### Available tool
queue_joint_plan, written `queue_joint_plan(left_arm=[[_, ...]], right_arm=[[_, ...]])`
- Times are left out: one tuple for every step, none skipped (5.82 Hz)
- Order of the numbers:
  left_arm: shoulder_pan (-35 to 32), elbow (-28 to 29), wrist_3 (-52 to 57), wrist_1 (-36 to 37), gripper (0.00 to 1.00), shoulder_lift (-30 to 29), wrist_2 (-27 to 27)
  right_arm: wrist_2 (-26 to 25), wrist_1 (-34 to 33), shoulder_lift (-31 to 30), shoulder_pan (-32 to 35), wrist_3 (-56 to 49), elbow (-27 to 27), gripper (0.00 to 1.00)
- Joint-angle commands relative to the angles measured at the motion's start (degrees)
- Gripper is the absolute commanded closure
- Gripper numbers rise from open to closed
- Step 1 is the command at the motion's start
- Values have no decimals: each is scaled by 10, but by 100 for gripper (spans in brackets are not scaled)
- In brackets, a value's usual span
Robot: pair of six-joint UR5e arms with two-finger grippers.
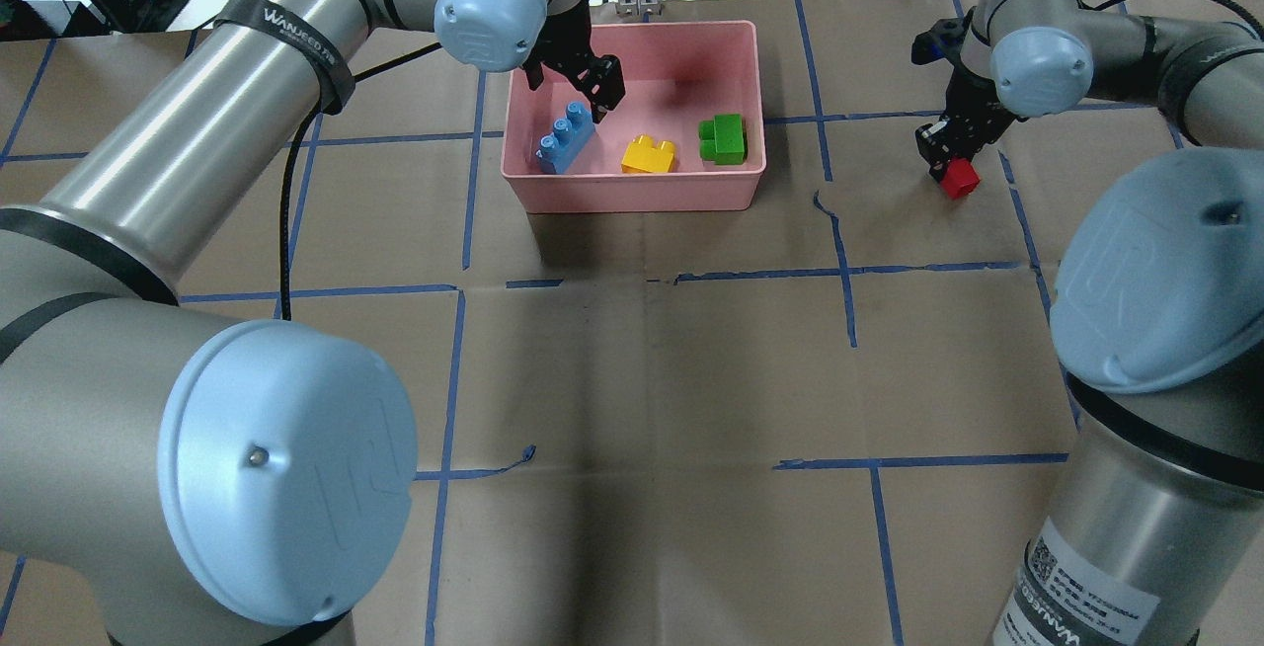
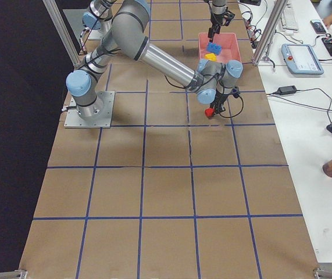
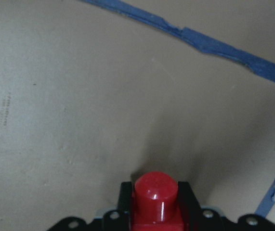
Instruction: Put all blocks into box
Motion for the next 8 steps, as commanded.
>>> queue_joint_plan(left_arm=[[50, -16, -1, -107, 1, 76, 2], [68, -50, -10, -138, 1, 127, 1], [98, -99, -33, -151, 1, 185, -2], [129, -141, -35, -154, 1, 243, -3], [143, -158, -35, -164, 1, 287, -5], [147, -159, -35, -190, 1, 317, -3], [164, -160, -35, -194, 1, 336, -5], [171, -160, -35, -240, 1, 356, -6]], right_arm=[[7, 12, -4, -1, 23, -57, 92], [13, 54, -15, 4, 56, -101, 92], [33, 95, -24, 15, 95, -144, 92], [34, 132, -24, 65, 152, -191, 91], [34, 144, -19, 129, 254, -231, 91], [36, 143, -12, 177, 331, -237, 91], [37, 131, 5, 212, 402, -238, 91], [37, 107, 34, 228, 430, -235, 90]])
